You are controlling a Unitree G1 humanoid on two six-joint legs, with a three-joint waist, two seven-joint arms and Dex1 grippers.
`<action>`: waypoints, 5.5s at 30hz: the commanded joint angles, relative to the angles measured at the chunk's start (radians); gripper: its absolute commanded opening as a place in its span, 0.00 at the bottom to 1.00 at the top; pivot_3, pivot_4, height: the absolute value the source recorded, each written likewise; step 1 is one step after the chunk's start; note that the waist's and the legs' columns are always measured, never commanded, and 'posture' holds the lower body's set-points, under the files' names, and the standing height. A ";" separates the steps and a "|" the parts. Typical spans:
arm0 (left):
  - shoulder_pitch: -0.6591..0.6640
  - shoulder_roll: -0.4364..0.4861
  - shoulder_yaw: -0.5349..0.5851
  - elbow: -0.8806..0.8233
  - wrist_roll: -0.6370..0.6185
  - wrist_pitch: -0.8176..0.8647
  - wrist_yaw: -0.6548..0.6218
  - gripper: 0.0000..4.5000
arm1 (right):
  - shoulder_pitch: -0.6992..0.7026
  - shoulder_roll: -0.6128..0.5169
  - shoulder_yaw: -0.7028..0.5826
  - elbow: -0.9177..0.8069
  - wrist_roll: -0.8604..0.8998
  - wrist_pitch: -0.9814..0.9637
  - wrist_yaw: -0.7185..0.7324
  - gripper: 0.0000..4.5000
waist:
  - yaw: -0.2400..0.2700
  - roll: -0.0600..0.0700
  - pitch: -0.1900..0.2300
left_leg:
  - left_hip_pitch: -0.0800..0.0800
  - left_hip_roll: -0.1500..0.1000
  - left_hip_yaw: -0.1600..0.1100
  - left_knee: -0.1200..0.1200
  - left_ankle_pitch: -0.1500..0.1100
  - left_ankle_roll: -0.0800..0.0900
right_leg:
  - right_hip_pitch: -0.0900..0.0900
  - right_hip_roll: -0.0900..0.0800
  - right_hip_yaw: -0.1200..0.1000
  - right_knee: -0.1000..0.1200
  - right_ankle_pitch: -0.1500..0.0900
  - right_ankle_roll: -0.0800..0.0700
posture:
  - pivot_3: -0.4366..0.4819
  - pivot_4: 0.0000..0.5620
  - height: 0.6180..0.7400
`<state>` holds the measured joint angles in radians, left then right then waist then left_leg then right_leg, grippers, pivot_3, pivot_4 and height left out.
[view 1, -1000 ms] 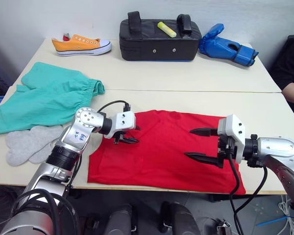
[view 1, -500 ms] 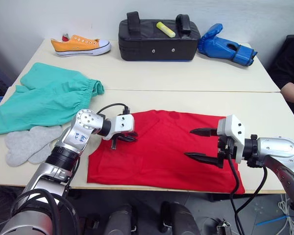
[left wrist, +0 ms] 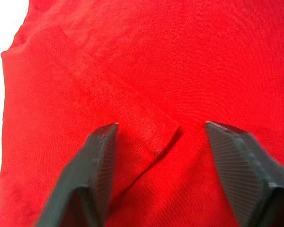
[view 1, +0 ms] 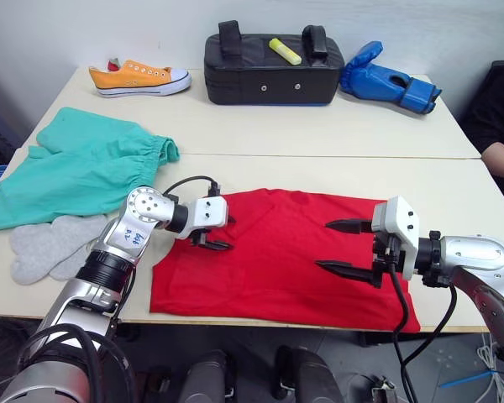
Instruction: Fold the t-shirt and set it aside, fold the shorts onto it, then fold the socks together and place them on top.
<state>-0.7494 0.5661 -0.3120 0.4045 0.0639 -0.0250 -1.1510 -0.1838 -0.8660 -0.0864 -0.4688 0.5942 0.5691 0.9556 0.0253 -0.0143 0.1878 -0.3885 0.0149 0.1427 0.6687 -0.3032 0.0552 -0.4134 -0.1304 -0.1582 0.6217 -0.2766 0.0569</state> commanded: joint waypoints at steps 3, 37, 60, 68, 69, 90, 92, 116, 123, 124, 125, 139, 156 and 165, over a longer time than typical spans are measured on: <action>-0.015 -0.004 0.001 0.030 0.010 -0.002 -0.002 0.24 | 0.009 0.001 -0.031 -0.019 0.009 -0.005 -0.005 0.91 | -0.001 0.000 0.000 | 0.000 0.000 0.000 0.000 0.000 0.000 | 0.000 0.000 0.000 0.000 0.000 0.000 | 0.48 0.27 1.00; -0.049 -0.021 0.048 0.043 -0.046 0.068 -0.029 0.16 | 0.040 0.011 -0.013 -0.016 -0.032 -0.019 -0.008 0.91 | -0.001 0.000 0.000 | 0.000 0.000 0.000 0.000 0.000 0.000 | 0.000 0.000 0.000 0.000 0.000 0.000 | 0.48 0.27 1.00; -0.062 -0.019 0.091 0.057 -0.112 0.075 -0.087 0.00 | 0.028 0.017 -0.010 0.000 -0.042 -0.014 -0.011 0.91 | -0.002 0.000 0.000 | 0.000 0.000 0.000 0.000 0.000 0.000 | 0.000 0.000 0.000 0.000 0.000 0.000 | 0.48 0.27 1.00; -0.003 0.131 0.111 -0.052 -0.198 0.095 -0.318 0.00 | -0.101 -0.064 0.004 0.230 -0.169 -0.031 0.004 0.91 | -0.010 0.000 0.001 | 0.000 0.000 0.000 0.000 0.000 0.000 | 0.000 0.000 0.000 0.000 0.000 0.000 | 0.48 0.27 1.00; 0.008 0.146 0.111 -0.064 -0.200 0.099 -0.327 0.00 | -0.147 -0.071 0.019 0.287 -0.193 -0.025 0.002 0.91 | -0.013 0.000 0.001 | 0.000 0.000 0.000 0.000 0.000 0.000 | 0.000 0.000 0.000 0.000 0.000 0.000 | 0.48 0.27 1.00; 0.074 0.164 0.179 -0.130 -0.199 0.115 -0.180 0.00 | -0.907 0.120 0.320 1.482 -0.672 -0.149 -0.104 0.91 | -0.056 0.004 0.004 | -0.003 -0.001 0.003 -0.001 0.005 -0.001 | -0.004 0.000 0.000 0.006 0.000 0.000 | 0.48 0.27 1.00; 0.074 0.165 0.180 -0.132 -0.198 0.115 -0.173 0.00 | -0.907 0.119 0.309 1.490 -0.663 -0.141 -0.069 0.91 | -0.056 0.004 0.004 | -0.003 -0.001 0.003 -0.001 0.005 -0.002 | -0.004 0.000 0.000 0.006 0.000 0.000 | 0.48 0.27 1.00; 0.008 0.169 0.177 -0.024 -0.198 0.084 -0.199 0.00 | -0.767 0.090 0.220 1.278 -0.629 -0.174 0.054 0.00 | -0.053 0.005 0.004 | -0.002 -0.001 0.002 -0.001 0.006 -0.002 | -0.004 0.000 0.001 0.007 0.000 0.000 | 0.48 0.27 1.00; -0.062 0.199 0.213 0.126 -0.223 0.120 -0.261 0.00 | -0.432 -0.041 0.162 0.893 -0.666 -0.524 -0.011 0.00 | -0.052 0.005 0.004 | -0.003 -0.001 0.003 -0.002 0.006 -0.002 | -0.004 0.000 0.000 0.006 0.000 0.000 | 0.48 0.27 1.00; -0.073 0.200 0.217 0.146 -0.223 0.125 -0.264 0.00 | -0.403 -0.050 0.157 0.875 -0.680 -0.573 -0.037 0.00 | -0.052 0.005 0.004 | -0.003 -0.001 0.003 -0.002 0.006 -0.002 | -0.004 0.000 0.000 0.006 0.000 0.000 | 0.48 0.27 1.00; -0.086 0.203 0.220 0.175 -0.219 0.125 -0.268 0.00 | -0.373 -0.058 0.151 0.852 -0.695 -0.623 -0.068 0.00 | -0.052 0.004 0.005 | -0.003 -0.001 0.003 -0.002 0.006 -0.002 | -0.004 0.000 0.000 0.006 0.000 0.000 | 0.48 0.27 1.00; -0.176 0.195 0.250 0.344 -0.210 0.146 -0.263 0.00 | -0.343 -0.065 0.094 0.843 -0.810 -0.979 -0.409 0.00 | -0.052 0.004 0.005 | -0.001 -0.001 0.003 -0.002 0.008 -0.005 | -0.004 0.000 0.002 0.007 -0.001 -0.001 | 0.48 0.27 1.00; -0.119 0.229 0.298 0.326 -0.223 0.244 -0.275 0.00 | -0.165 -0.239 0.180 1.064 -1.214 -1.491 -0.714 0.00 | -0.055 0.001 0.007 | 0.002 -0.001 0.005 -0.002 0.009 -0.005 | -0.004 0.001 0.004 0.008 -0.002 0.000 | 0.48 0.27 1.00; -0.085 0.226 0.294 0.293 -0.219 0.232 -0.276 0.00 | -0.117 -0.196 0.176 1.013 -0.966 -1.444 -0.566 0.00 | -0.054 0.001 0.007 | 0.002 -0.001 0.004 -0.002 0.009 -0.005 | -0.003 0.001 0.003 0.008 -0.002 0.000 | 0.48 0.27 1.00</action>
<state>-0.8416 0.7677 -0.0418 0.7406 -0.1407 0.2111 -1.4293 -0.3172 -1.0701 0.1098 0.5869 -0.4552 -0.8744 0.3575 -0.0283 -0.0133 0.1951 -0.3866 0.0139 0.1463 0.6671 -0.2940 0.0501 -0.4158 -0.1297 -0.1551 0.6292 -0.2784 0.0567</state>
